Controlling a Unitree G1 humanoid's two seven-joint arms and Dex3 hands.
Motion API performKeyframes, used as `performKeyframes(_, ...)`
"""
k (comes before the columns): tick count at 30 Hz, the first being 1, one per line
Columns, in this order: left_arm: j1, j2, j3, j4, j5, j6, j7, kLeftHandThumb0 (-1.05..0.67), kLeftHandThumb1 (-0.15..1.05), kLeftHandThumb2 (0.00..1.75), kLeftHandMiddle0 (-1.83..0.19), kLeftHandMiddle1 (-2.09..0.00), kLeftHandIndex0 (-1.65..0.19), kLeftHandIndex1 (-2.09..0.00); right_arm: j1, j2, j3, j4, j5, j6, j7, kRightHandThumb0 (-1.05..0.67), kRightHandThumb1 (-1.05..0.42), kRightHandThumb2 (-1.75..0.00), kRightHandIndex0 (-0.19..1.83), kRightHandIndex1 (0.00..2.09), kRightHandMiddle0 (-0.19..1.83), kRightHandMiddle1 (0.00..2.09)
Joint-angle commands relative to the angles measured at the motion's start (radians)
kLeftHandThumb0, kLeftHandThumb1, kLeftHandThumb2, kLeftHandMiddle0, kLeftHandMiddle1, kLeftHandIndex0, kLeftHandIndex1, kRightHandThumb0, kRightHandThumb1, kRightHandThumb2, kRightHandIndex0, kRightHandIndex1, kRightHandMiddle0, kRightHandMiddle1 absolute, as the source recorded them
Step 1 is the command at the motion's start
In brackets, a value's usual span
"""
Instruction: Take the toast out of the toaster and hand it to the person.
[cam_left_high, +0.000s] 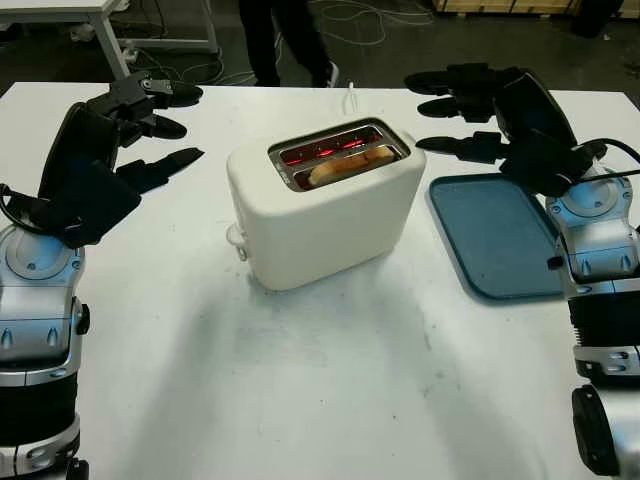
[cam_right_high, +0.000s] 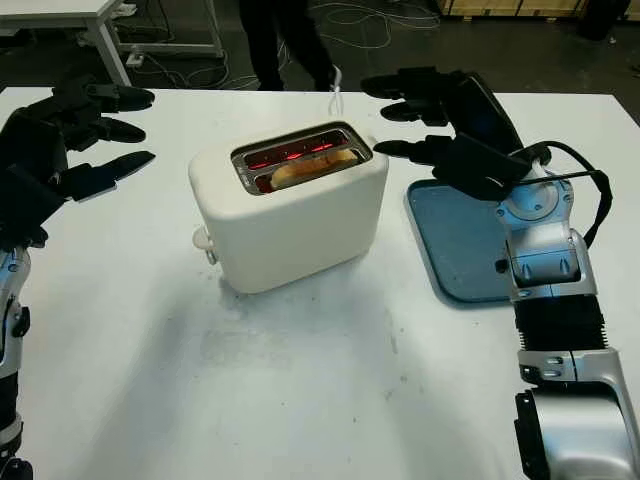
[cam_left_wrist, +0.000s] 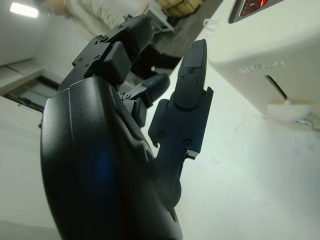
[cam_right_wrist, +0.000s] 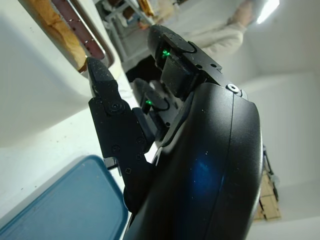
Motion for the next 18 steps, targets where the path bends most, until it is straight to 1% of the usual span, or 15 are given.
performKeyframes(1,-0.015,-0.011,-0.002,0.009,-0.023,-0.014,0.004,-0.35,0.91,0.07,-0.35,-1.01,-0.42,-0.61,0.008,0.01,-0.002,0.012,0.013,-0.027,0.0,-0.2,-0.79,-0.01,0.73,0.13,0.71,0.01)
performKeyframes(5,-0.03,-0.015,-0.013,0.006,-0.019,-0.005,0.007,-0.37,0.92,0.06,-0.35,-1.04,-0.41,-0.63,0.005,0.01,0.001,0.026,0.008,-0.052,0.001,-0.22,-0.79,0.0,0.74,0.13,0.71,0.01)
performKeyframes(12,-0.04,-0.017,-0.015,0.007,-0.022,0.002,0.013,-0.37,0.92,0.07,-0.32,-1.08,-0.39,-0.67,0.003,0.009,0.0,0.025,0.008,-0.044,0.002,-0.22,-0.78,0.0,0.74,0.13,0.72,0.01)
performKeyframes(18,-0.041,-0.01,-0.012,0.017,-0.023,-0.018,0.008,-0.36,0.92,0.06,-0.32,-1.11,-0.38,-0.7,-0.003,0.014,0.0,0.034,0.02,-0.046,0.014,-0.21,-0.78,0.0,0.73,0.12,0.71,0.0)
